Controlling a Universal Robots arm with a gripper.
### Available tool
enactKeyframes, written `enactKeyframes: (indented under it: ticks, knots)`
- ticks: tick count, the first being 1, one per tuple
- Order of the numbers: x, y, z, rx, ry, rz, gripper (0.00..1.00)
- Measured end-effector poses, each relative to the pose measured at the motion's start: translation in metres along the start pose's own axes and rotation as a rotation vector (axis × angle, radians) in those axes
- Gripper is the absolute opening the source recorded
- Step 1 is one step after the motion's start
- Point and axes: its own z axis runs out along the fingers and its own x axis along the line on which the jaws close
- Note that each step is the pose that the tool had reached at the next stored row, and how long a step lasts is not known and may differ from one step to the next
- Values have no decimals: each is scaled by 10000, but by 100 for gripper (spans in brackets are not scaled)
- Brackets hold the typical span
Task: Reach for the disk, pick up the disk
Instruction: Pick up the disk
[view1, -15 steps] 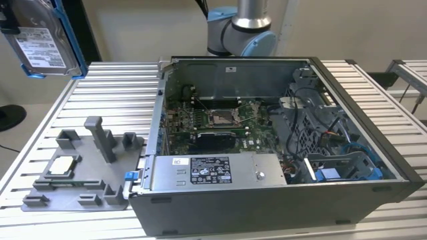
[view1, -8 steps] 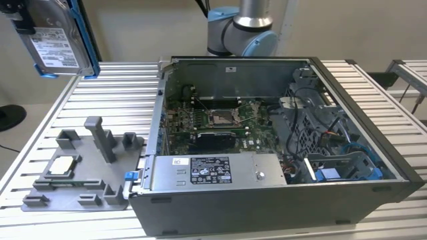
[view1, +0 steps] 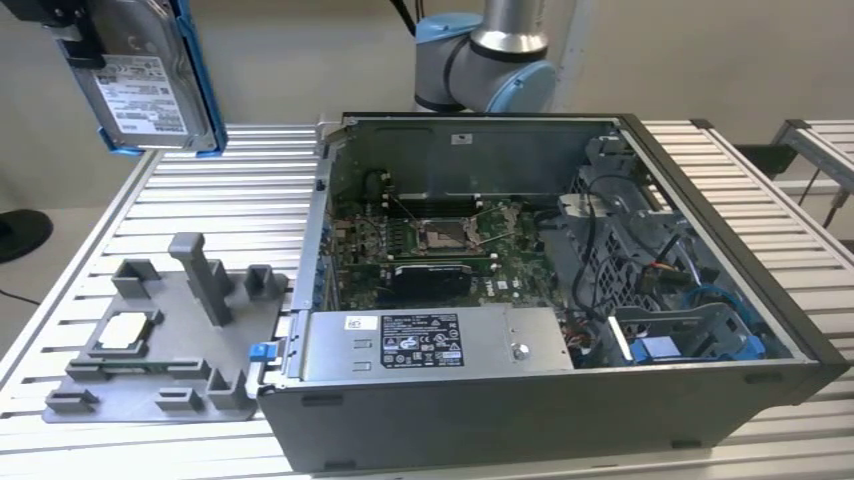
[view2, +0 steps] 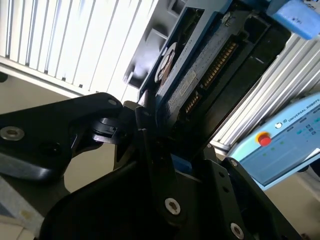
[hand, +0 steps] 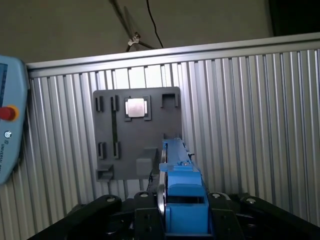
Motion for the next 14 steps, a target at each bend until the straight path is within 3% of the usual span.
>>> enactKeyframes:
  ticks: [14]
  knots:
    - [-55,-479,-12,-15,2,-12,0]
